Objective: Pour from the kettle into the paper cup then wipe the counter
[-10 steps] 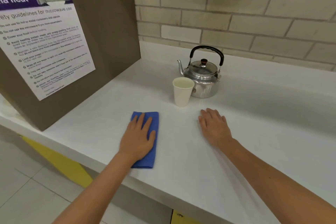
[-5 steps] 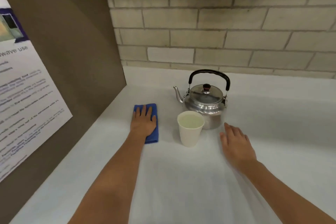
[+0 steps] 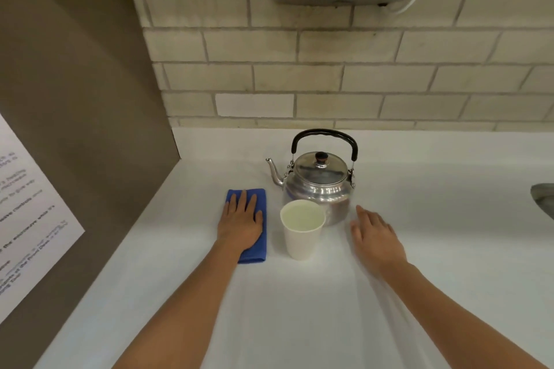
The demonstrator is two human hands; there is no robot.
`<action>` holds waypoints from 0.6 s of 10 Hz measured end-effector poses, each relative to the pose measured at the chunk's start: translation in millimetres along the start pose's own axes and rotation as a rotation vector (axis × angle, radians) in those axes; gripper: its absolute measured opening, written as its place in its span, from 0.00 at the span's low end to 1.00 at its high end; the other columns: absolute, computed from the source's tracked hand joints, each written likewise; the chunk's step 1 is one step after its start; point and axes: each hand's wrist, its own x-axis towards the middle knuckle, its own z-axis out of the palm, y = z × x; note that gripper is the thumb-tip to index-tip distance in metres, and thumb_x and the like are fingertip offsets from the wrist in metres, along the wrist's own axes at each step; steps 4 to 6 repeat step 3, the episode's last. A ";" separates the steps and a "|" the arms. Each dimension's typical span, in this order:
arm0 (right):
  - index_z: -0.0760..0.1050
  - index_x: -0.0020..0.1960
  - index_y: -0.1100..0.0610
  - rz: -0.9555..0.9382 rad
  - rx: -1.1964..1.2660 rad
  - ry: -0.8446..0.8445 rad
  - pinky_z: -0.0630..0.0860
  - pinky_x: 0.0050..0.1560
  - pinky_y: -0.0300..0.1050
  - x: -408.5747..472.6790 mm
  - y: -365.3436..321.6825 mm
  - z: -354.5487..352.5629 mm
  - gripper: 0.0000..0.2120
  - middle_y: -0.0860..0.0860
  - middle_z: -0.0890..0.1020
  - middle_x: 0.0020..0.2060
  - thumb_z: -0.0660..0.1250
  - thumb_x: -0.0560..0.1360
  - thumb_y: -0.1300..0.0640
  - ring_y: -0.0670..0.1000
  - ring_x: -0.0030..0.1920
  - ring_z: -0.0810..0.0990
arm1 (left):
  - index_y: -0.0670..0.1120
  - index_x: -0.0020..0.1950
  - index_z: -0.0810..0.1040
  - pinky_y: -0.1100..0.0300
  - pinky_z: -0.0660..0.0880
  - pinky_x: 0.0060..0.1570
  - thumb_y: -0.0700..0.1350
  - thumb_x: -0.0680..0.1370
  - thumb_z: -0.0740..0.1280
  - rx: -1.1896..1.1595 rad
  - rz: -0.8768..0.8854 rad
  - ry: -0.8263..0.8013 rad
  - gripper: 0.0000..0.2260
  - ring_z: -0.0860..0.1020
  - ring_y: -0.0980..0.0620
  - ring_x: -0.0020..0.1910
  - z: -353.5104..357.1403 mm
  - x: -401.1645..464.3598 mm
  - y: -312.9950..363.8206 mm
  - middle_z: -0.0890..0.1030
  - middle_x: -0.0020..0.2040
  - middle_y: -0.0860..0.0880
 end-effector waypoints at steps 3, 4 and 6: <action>0.54 0.73 0.56 -0.032 -0.035 0.051 0.60 0.70 0.52 16.3 6.2 -36.7 0.23 0.55 0.68 0.69 0.49 0.80 0.50 0.55 0.70 0.64 | 0.43 0.74 0.50 0.50 0.47 0.75 0.47 0.81 0.46 -0.190 -0.078 0.155 0.22 0.49 0.45 0.76 -21.6 -4.3 1.3 0.52 0.77 0.44; 0.54 0.73 0.56 -0.032 -0.035 0.051 0.60 0.70 0.52 16.3 6.2 -36.7 0.23 0.55 0.68 0.69 0.49 0.80 0.50 0.55 0.70 0.64 | 0.43 0.74 0.50 0.50 0.47 0.75 0.47 0.81 0.46 -0.190 -0.078 0.155 0.22 0.49 0.45 0.76 -21.6 -4.3 1.3 0.52 0.77 0.44; 0.54 0.73 0.56 -0.032 -0.035 0.051 0.60 0.70 0.52 16.3 6.2 -36.7 0.23 0.55 0.68 0.69 0.49 0.80 0.50 0.55 0.70 0.64 | 0.43 0.74 0.50 0.50 0.47 0.75 0.47 0.81 0.46 -0.190 -0.078 0.155 0.22 0.49 0.45 0.76 -21.6 -4.3 1.3 0.52 0.77 0.44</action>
